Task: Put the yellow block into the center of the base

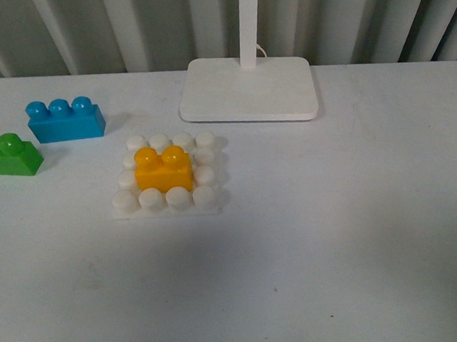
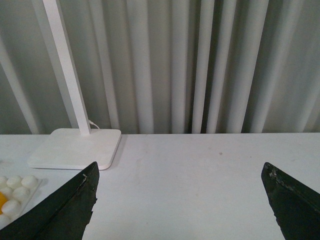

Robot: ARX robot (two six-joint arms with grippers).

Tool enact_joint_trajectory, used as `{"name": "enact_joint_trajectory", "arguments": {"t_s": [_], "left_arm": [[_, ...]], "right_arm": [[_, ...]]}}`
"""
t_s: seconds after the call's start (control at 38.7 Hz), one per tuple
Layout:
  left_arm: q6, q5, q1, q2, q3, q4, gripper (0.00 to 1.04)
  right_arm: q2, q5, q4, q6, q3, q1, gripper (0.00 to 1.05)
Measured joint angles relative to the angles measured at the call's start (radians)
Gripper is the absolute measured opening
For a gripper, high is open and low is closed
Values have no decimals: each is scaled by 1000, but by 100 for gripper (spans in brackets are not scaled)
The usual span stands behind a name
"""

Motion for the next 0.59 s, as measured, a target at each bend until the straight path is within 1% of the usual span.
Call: {"name": "enact_joint_trajectory", "arguments": {"t_s": [0.54,0.59], "left_arm": [[0,0,0,-141,0,-141,4],[0,-1,0,-187,0,-198,4]], "right_arm": [[0,0,0,0,0,0,95],[0,0,0,0,0,0,95]]}}
